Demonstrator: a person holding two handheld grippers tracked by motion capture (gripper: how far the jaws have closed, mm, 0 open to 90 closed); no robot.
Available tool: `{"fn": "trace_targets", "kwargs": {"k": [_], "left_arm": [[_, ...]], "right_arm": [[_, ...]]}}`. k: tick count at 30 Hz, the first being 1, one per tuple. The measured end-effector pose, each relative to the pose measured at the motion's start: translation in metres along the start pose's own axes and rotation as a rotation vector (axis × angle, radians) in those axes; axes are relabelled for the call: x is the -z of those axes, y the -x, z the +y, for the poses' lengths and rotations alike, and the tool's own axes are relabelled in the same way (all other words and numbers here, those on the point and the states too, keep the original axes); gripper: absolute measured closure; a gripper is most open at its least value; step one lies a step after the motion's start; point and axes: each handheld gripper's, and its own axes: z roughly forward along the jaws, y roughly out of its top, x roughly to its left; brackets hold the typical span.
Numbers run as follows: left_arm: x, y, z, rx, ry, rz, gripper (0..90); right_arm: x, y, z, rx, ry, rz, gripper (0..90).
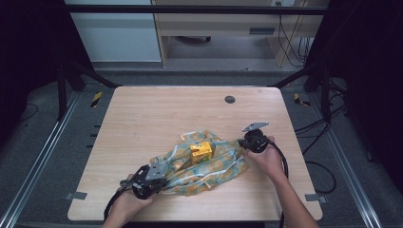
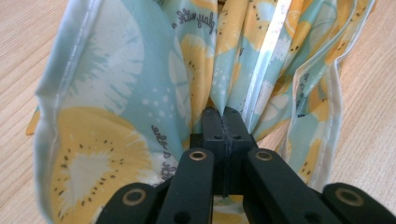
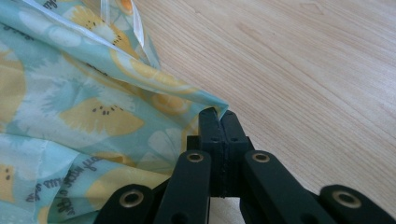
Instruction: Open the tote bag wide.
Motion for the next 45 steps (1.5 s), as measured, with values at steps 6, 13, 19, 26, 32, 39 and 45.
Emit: {"fn": "trace_targets", "kwargs": {"k": [6,13,19,26,32,39,45], "left_arm": [[0.000,0.000,-0.001,-0.003,-0.007,-0.001,90.0],[0.000,-0.001,-0.004,-0.004,-0.015,-0.008,90.0],[0.000,0.001,-0.005,-0.004,-0.017,-0.009,90.0],[0.000,0.001,-0.007,0.001,-0.023,-0.010,90.0],[0.000,0.001,-0.008,-0.002,-0.028,-0.014,90.0],[0.002,0.002,-0.012,0.001,-0.008,-0.007,90.0],[0.003,0.001,-0.012,0.007,-0.004,-0.010,90.0]], "right_arm": [[-0.002,-0.002,-0.001,0.010,-0.022,-0.009,90.0],[-0.005,-0.004,-0.002,0.030,-0.037,-0.011,90.0],[-0.007,-0.004,-0.003,0.032,-0.038,-0.006,90.0],[-0.007,-0.006,-0.005,0.038,-0.043,-0.003,90.0],[-0.007,-0.007,-0.008,0.033,-0.038,-0.001,90.0],[-0.007,-0.008,-0.008,0.039,-0.037,-0.004,90.0],[-0.006,-0.008,-0.008,0.032,-0.036,-0.001,90.0]]}}
